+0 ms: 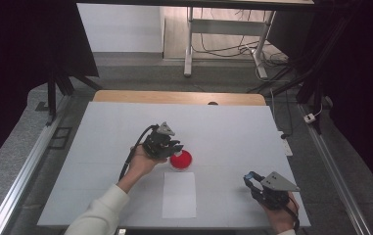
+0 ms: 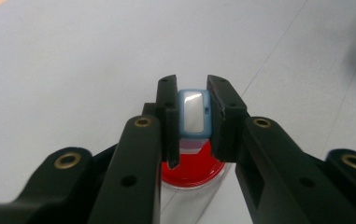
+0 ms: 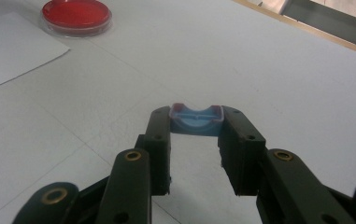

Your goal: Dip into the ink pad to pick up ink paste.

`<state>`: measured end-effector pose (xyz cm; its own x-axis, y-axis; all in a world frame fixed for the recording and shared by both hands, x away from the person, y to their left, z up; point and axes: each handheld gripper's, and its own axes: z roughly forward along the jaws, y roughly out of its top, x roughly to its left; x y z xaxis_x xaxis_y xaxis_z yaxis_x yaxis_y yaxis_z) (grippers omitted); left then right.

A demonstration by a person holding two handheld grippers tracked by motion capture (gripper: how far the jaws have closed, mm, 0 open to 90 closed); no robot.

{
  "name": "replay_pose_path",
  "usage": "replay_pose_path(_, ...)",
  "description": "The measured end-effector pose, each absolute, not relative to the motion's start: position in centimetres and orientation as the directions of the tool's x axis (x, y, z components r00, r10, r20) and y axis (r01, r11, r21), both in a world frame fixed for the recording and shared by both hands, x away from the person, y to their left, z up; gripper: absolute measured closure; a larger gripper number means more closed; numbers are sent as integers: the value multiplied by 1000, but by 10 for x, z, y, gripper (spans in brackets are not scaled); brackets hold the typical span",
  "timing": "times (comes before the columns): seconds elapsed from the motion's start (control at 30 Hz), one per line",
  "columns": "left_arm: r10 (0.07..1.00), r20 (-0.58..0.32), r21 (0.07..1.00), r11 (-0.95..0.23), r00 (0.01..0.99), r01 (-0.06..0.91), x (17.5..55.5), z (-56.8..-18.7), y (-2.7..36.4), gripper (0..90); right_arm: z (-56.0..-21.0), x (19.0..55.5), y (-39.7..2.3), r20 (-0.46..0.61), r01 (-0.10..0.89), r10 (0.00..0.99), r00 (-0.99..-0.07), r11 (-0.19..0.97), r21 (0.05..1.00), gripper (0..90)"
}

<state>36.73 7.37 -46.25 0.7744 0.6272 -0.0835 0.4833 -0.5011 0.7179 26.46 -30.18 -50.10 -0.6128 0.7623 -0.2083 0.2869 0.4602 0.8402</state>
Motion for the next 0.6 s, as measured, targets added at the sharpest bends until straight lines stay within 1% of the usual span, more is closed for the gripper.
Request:
replay_pose_path(0.33, 626, -89, 690, -522, 775, 501, 373, -474, 66, 759, -500, 265, -305, -205, 292, 772, -601, 452, 843, 645)
replay_pose_path(0.6, 623, -86, 668, -543, 778, 509, 375, -482, 62, 759, -501, 265, -304, -202, 289, 767, -609, 452, 844, 645)
